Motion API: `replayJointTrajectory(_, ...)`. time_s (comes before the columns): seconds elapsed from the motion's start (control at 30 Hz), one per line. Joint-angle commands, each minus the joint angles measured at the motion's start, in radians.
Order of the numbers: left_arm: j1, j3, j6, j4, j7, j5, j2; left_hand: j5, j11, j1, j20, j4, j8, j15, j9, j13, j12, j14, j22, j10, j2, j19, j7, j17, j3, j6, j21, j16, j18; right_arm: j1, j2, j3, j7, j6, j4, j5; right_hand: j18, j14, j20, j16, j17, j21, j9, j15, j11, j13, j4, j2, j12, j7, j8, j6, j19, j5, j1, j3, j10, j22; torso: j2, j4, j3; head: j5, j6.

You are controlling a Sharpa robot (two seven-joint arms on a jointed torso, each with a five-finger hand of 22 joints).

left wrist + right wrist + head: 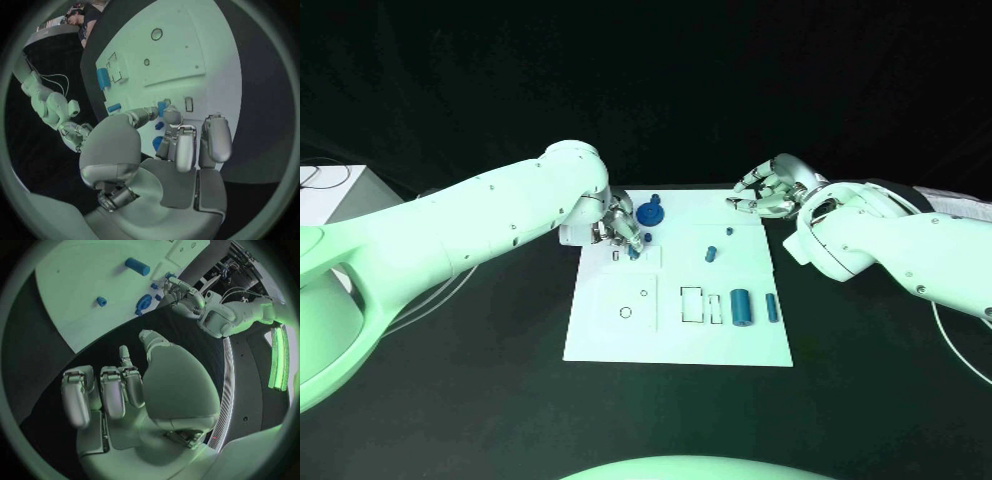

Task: Assemble the parts on the task board

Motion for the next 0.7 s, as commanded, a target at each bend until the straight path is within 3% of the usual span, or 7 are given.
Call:
replayJointTrajectory(0.03,-0.001,0.000,0.014,0.001,0.003,0.000,0.001,0.004,-0.005,0.012,0.001,-0.175,0.001,-0.006,0.003,-0.001,-0.006,0.094,0.000,-0.001,0.001,0.005,-0.026,0.229,0.173,0.035,0.004,0.003,-0.005,0.000,0.000,0.000,0.003,0.013,0.000,-0.010,-0.014,0.107,-0.001,0.003,0.259,0.002,-0.001,0.001,-0.001,0.186,0.000,-0.002,-0.001,-0.001,0.005,-0.006,0.105,0.003,0.003,0.004,0.024,0.263,0.000,-0.0005,0.0002,0.001,-0.001)
replayJointTrajectory(0.7,-0.001,-0.001,0.022,0.002,0.003,-0.013,-0.005,0.007,-0.005,0.012,0.001,-0.176,0.000,-0.007,0.004,-0.001,-0.007,0.095,0.003,0.000,0.000,0.008,-0.026,0.231,0.173,0.036,0.006,0.003,-0.006,0.000,0.000,0.000,0.002,0.010,0.000,-0.010,-0.014,0.107,-0.001,0.002,0.259,0.002,-0.001,0.001,-0.002,0.187,0.000,-0.002,-0.001,-0.002,0.005,-0.005,0.105,0.003,0.000,0.005,0.025,0.263,-0.001,0.0009,0.0000,0.001,-0.003)
